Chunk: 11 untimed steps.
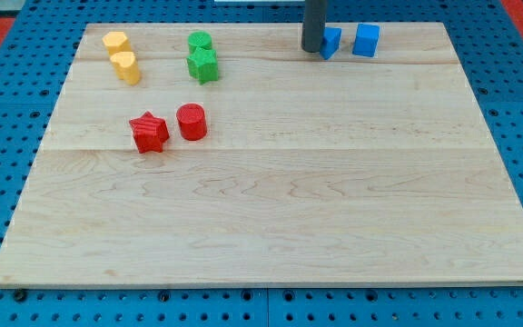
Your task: Slide red star along with red circle to the center
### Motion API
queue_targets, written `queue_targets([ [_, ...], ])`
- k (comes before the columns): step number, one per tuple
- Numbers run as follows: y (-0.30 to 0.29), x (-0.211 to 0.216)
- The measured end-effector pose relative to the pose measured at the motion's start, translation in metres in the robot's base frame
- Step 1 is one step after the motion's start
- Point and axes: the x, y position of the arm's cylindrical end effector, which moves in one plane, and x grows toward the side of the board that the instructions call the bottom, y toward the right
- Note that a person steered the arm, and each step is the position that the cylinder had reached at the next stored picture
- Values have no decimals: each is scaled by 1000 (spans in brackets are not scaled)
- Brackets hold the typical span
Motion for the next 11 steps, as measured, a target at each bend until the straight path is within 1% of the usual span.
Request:
queue_targets([
  [1,13,-3],
  [2,-31,65],
  [3,-72,171],
  [4,-163,241],
  [5,-270,273],
  [6,-331,258],
  [7,-286,215],
  [8,-218,174],
  [9,-162,146],
  [10,-141,142],
  [11,-130,119],
])
